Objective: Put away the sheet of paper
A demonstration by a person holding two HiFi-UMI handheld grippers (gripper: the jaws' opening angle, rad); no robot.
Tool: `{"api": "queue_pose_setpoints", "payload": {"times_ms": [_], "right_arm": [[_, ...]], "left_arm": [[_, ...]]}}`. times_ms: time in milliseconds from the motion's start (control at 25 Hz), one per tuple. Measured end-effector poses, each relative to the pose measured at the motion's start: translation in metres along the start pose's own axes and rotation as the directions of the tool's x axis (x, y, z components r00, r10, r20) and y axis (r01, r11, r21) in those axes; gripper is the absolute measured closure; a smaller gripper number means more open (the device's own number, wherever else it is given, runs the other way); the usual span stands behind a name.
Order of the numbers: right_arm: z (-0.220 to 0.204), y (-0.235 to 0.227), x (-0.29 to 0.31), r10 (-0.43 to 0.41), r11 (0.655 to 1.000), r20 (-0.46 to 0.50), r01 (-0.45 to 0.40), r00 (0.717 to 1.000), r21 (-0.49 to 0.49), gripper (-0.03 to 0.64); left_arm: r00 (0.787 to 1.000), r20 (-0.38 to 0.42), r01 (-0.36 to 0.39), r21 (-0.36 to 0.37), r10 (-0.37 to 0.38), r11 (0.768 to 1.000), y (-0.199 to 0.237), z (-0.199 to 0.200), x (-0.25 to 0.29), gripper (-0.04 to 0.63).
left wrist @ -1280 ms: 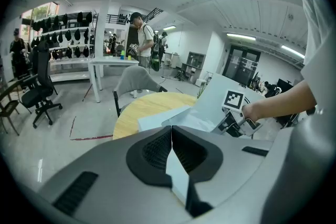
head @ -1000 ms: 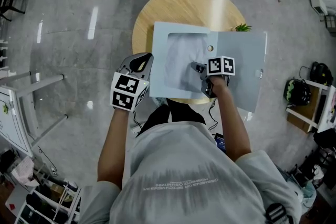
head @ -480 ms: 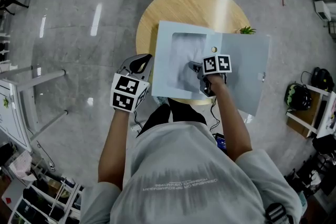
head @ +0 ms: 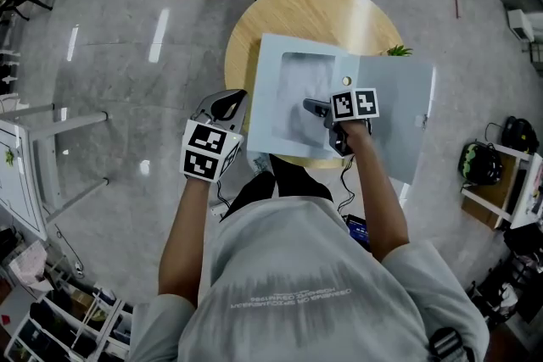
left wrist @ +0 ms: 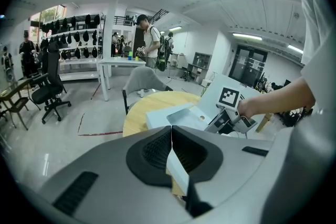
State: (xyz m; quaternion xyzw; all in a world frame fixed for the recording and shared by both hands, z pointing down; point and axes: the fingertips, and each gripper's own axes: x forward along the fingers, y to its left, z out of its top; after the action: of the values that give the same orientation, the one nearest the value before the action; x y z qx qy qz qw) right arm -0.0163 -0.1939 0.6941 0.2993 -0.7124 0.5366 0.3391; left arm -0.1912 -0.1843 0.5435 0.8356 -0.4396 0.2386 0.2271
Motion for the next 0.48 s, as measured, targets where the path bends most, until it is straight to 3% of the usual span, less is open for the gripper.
{"api": "queue_pose_setpoints", "payload": {"times_ms": [120, 480], "right_arm": [[0.003, 0.0, -0.015, -0.03, 0.999, 0.051, 0.031, 0.998, -0.025, 0.295], [0.002, 0.007, -0.078, -0.108, 0.989, 0.209, 0.125, 0.972, -0.072, 0.295]], "left_arm": [[1.0, 0.008, -0.003, 0.018, 0.003, 1.0, -0.006, -0.001, -0.01, 0.577], [0.998, 0.066, -0.004, 0.061, 0.0, 0.998, -0.029, -0.001, -0.04, 0.577]]}}
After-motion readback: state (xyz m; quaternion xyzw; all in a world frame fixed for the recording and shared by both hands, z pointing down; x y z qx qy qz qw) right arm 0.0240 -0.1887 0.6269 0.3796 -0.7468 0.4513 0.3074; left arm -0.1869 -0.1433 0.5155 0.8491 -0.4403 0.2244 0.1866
